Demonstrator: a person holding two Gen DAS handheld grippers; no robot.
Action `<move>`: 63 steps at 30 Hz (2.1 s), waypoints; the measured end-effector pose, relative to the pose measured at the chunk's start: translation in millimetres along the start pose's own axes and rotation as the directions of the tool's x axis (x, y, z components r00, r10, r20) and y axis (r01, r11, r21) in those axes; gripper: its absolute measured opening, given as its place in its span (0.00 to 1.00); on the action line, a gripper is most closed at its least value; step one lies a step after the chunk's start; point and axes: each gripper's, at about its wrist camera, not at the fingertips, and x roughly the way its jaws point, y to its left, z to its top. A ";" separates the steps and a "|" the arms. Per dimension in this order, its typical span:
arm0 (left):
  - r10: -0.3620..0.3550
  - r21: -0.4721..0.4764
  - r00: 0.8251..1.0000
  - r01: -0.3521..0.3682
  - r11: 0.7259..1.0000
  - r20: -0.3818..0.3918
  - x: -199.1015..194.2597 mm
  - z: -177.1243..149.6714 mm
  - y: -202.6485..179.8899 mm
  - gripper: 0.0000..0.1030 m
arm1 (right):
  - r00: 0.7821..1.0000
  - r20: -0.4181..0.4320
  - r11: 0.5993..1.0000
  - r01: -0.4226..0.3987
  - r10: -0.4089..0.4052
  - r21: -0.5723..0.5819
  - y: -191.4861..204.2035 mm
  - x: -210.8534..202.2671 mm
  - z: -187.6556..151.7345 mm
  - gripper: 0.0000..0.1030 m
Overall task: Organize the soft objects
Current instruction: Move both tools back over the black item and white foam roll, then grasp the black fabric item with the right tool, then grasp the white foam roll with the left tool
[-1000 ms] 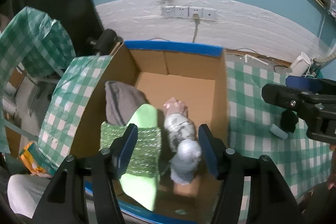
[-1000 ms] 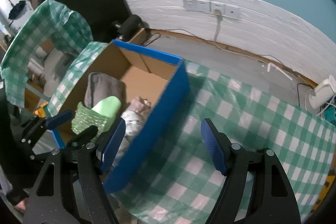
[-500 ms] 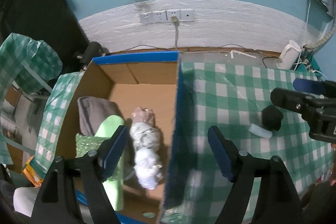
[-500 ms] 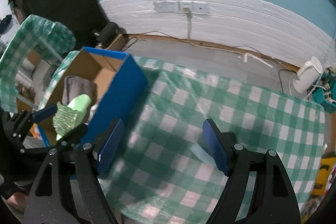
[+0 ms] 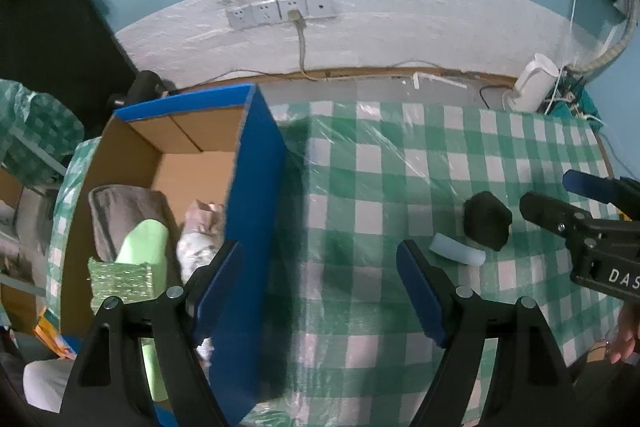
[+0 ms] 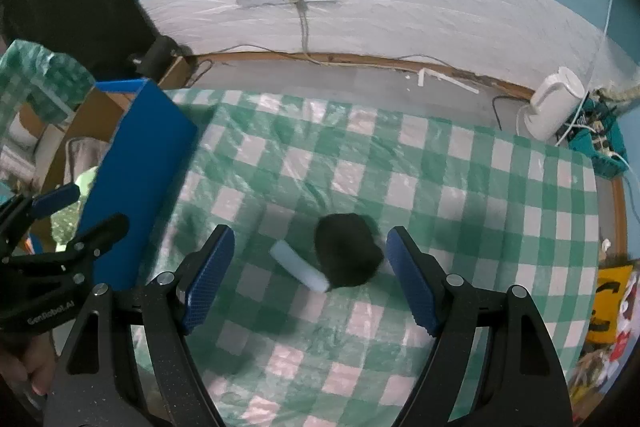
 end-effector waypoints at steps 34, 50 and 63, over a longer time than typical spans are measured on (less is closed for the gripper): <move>0.019 0.057 0.978 -0.007 0.998 -0.208 90.9 -2.7 -49.7 0.78 | 0.991 -0.134 1.000 0.025 -0.026 -0.007 -35.8 105.2 -20.0 0.45; -0.075 -0.036 0.959 0.068 0.997 -0.272 113.1 13.9 -84.5 0.78 | 0.994 -0.108 0.992 0.023 -0.009 0.122 -72.0 57.7 -42.6 0.34; -0.103 -0.082 0.943 0.081 0.993 -0.317 137.3 21.1 -120.4 0.78 | 0.995 -0.103 0.988 0.019 -0.004 0.150 -91.5 43.8 -61.2 0.34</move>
